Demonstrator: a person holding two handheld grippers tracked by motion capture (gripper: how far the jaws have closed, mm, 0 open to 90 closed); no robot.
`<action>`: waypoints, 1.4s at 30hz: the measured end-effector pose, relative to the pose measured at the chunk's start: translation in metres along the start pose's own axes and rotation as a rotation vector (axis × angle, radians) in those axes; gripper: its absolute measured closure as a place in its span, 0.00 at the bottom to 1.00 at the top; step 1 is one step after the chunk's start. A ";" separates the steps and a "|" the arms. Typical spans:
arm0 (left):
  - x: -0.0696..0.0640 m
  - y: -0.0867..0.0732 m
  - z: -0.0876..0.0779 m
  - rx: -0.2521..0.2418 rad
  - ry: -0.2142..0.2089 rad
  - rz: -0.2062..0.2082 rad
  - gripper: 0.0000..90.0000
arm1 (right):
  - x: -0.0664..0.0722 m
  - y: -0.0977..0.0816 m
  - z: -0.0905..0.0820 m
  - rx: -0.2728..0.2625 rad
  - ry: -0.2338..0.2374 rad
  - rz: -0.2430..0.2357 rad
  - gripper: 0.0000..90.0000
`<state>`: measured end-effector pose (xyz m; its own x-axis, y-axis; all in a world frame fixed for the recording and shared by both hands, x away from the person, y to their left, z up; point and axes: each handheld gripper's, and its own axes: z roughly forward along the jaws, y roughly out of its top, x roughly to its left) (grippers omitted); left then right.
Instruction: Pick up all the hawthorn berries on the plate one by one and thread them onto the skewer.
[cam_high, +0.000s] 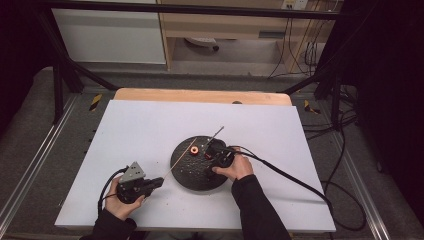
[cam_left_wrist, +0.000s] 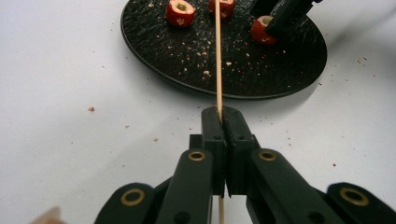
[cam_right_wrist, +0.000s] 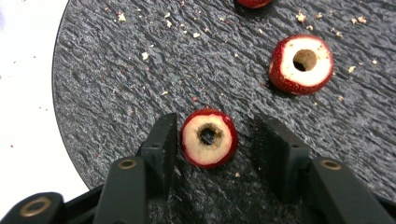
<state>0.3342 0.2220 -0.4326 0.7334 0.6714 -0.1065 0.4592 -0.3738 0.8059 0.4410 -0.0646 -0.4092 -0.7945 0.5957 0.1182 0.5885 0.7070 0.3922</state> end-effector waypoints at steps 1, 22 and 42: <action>0.000 0.000 0.000 0.001 -0.001 0.000 0.98 | 0.000 0.000 0.001 -0.001 0.004 -0.002 0.59; -0.005 0.000 0.000 -0.002 0.001 0.013 0.98 | 0.005 -0.004 -0.019 -0.124 0.007 0.060 0.67; -0.015 0.000 0.001 -0.033 0.010 0.009 0.98 | 0.006 -0.050 -0.026 -0.677 0.130 0.319 0.67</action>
<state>0.3237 0.2115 -0.4310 0.7321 0.6748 -0.0930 0.4354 -0.3586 0.8257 0.4030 -0.1059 -0.4043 -0.6369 0.6529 0.4099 0.6053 0.0942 0.7904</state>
